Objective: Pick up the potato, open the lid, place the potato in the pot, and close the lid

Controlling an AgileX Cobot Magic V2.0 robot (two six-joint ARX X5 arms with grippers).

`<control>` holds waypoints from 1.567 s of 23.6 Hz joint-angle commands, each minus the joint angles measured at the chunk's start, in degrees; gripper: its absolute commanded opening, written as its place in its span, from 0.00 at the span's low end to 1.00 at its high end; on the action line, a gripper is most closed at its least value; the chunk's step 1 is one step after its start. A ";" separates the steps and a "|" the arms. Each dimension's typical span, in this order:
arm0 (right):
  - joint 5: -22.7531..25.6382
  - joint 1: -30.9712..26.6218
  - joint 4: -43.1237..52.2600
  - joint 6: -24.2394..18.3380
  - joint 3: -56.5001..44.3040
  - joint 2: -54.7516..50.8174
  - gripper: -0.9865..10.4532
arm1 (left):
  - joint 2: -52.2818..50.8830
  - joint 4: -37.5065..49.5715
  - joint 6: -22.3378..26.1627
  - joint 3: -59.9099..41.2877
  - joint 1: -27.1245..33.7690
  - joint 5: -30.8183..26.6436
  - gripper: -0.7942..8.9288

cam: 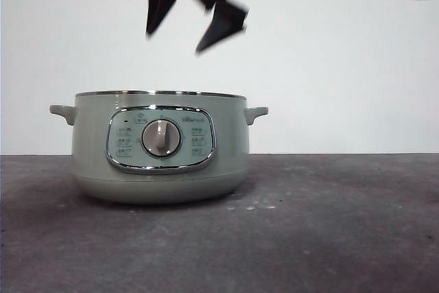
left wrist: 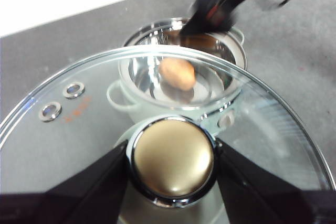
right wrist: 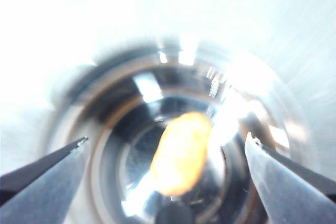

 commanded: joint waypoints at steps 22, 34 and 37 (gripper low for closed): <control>-11.34 0.17 -30.03 -1.38 -25.09 -43.87 0.52 | 29.24 32.17 0.55 0.46 -9.51 2.27 0.07; -8.20 0.15 -21.24 6.99 -53.51 -64.11 0.52 | 44.87 41.79 0.55 4.46 -10.51 2.12 0.07; -7.82 0.15 -20.98 8.11 -56.96 -66.79 0.52 | 47.98 42.56 0.52 6.27 -10.56 2.10 0.07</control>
